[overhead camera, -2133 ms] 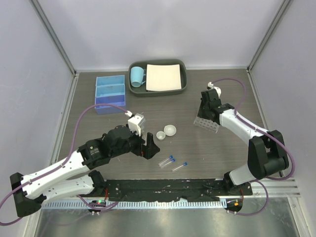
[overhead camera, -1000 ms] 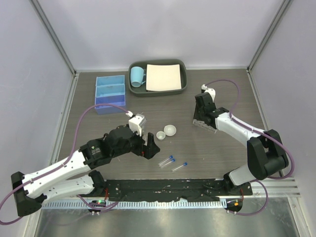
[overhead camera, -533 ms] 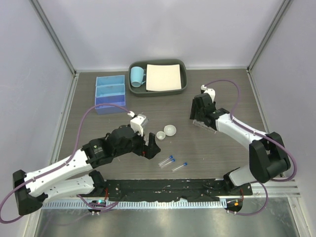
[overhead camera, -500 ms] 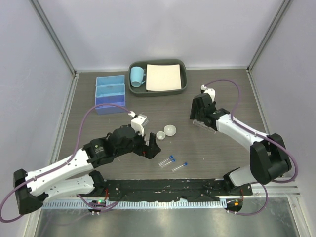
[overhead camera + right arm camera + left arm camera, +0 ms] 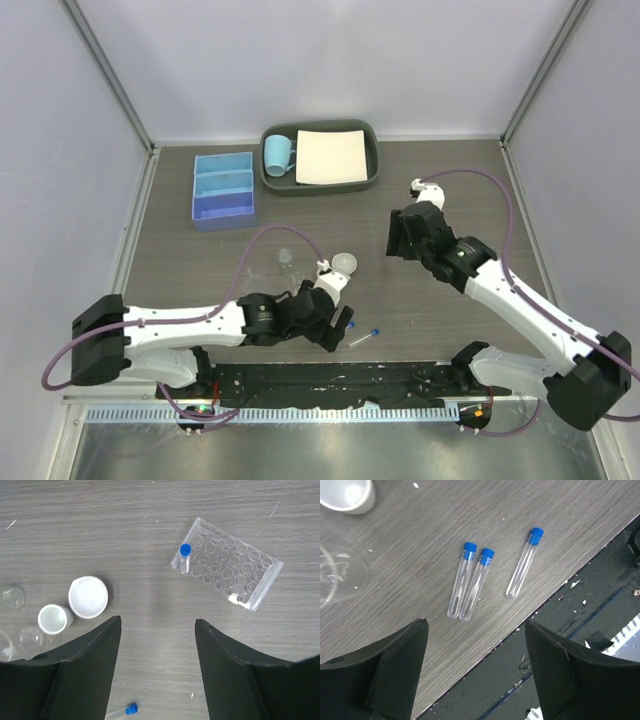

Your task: Organize the chemistry lab equipment

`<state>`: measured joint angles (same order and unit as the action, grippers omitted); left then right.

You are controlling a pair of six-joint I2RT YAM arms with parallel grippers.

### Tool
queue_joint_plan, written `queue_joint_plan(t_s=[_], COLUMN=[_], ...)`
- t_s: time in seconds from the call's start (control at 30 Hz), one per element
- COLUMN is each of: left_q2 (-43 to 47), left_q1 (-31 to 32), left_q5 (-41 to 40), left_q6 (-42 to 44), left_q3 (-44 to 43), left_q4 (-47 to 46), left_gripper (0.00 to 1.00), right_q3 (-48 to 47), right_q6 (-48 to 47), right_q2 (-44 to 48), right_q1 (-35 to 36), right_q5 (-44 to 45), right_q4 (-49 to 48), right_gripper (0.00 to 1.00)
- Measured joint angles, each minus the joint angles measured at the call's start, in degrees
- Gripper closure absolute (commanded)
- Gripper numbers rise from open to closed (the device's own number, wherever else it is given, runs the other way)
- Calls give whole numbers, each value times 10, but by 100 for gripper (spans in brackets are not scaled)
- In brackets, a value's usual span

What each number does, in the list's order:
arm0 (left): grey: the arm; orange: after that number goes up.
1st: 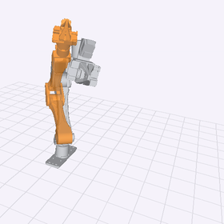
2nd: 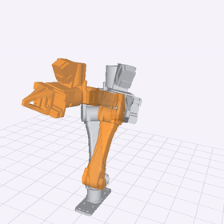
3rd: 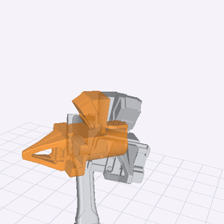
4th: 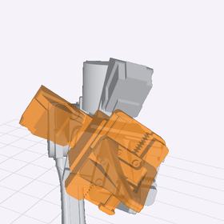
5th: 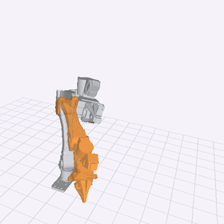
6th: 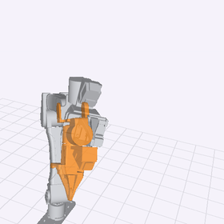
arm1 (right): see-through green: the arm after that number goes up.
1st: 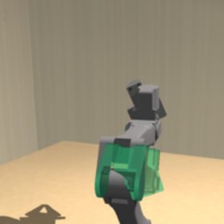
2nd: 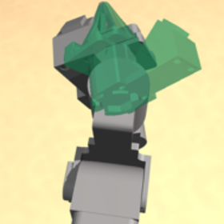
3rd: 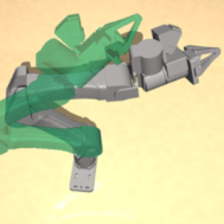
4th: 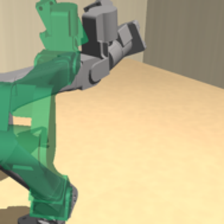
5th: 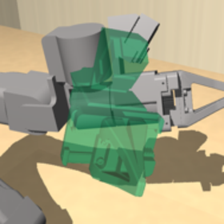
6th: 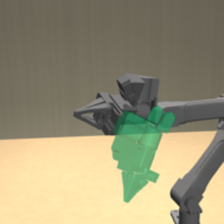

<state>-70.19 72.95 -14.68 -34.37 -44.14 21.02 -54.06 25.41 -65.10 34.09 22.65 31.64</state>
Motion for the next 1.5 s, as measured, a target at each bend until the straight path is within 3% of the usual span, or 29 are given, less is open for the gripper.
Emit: queue_joint_plan(t_s=[0.17, 0.3, 0.6, 1.1, 1.5], left_q2=[-65, -125, -205, -249, -265], left_q1=[41, 78, 122, 120, 81], left_q5=[-19, -38, -49, -45, -32], left_q6=[-3, -1, 32, 78, 81], left_q3=[-26, -72, -122, -103, -71], left_q4=[-21, -33, -56, -128, -162], left_gripper=[23, 34, 41, 46, 49], right_q3=[16, 32, 46, 47, 71], right_q6=[10, 19, 41, 65, 65], right_q2=[71, 103, 174, 223, 225], right_q1=[9, 14, 16, 16, 18], right_q5=[-15, -26, -45, -93, -108], right_q4=[44, 76, 140, 164, 159], right_gripper=[34, 33, 32, 32, 32])
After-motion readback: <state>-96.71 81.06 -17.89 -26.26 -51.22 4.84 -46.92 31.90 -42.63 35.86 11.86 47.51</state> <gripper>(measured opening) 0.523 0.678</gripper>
